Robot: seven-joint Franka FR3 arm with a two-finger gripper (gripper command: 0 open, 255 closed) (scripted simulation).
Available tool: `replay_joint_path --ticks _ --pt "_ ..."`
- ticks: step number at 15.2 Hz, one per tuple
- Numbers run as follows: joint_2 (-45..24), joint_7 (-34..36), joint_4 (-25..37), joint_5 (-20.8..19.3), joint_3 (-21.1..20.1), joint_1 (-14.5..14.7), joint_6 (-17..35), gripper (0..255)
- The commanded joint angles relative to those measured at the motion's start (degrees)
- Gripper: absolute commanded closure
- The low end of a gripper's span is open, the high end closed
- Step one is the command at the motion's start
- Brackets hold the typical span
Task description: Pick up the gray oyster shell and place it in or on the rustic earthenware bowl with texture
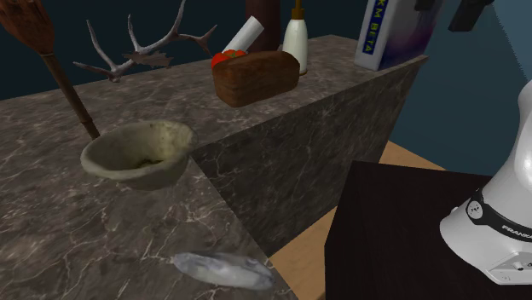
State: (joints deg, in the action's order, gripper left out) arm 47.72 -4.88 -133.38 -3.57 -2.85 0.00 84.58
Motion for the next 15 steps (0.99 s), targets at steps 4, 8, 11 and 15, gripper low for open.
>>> replay_joint_path --ticks 4,8,11,15 --pt "-3.0 3.3 -1.2 1.5 -3.0 0.6 4.4 0" --pt "-8.2 7.7 -1.8 3.0 -7.1 1.2 10.3 0" --pt "-12.7 11.1 -1.4 3.5 -10.1 1.5 14.6 0" --pt "-19.7 15.8 0.3 3.3 -14.1 1.5 19.9 0"
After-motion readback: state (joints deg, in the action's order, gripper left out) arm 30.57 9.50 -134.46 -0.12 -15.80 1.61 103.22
